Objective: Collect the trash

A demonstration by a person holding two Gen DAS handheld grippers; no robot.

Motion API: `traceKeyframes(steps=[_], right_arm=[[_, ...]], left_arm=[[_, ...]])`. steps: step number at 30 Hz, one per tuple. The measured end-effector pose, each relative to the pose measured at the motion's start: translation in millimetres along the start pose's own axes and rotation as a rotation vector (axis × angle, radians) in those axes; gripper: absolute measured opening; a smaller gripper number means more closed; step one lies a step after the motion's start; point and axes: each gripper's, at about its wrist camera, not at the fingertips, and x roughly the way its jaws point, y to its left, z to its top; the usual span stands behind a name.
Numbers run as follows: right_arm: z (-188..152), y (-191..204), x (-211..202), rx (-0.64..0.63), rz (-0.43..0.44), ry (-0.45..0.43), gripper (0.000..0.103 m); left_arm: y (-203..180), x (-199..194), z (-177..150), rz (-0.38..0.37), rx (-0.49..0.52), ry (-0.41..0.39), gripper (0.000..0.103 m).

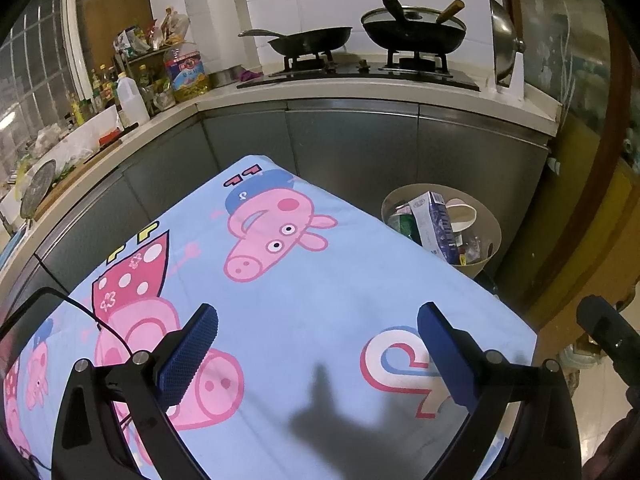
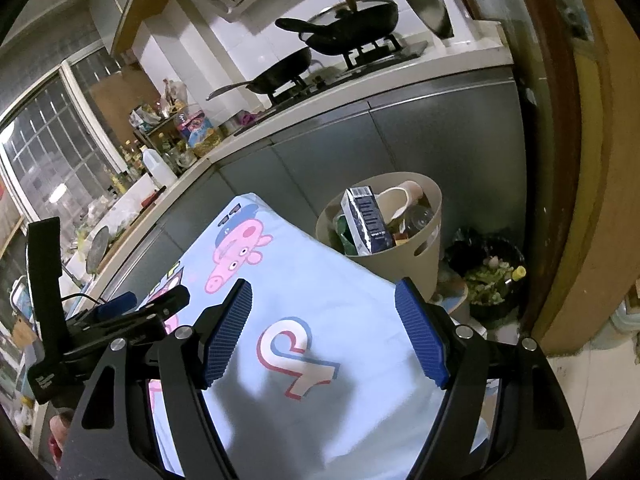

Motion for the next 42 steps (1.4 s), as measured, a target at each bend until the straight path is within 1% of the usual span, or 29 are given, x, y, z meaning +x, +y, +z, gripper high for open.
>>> traceKeyframes(steps=[7,12,18,28,42], right_arm=[[-1.0,-10.8,-8.6,0.018,-0.019,-0.007,0.073],[2.3,-12.1,-11.1,0.019,-0.020,-0.018,0.073],[2.4,-10.2,-9.9,0.014,-0.011,-0.008,0.073],[5.8,-13.5,-10.4,0.024,-0.009,-0.019,0.072],[6.0,-17.7,-10.0,0.035,-0.012,-0.027,0.073]], left_arm=[[-9.1,-4.6,1.9,-0.034,0.023,0.002,0.099],[-16.1,-9.2,5.1,-0.044,0.038,-0.010,0.099],[-19.7,-10.3,3.8,-0.043,0.047,-0.007,0.099],[-27.3,-10.3,1.3,-0.036,0.073,-0.011,0.099],[-29.5,-15.4,3.6,-0.034,0.071,-0.022,0.099]])
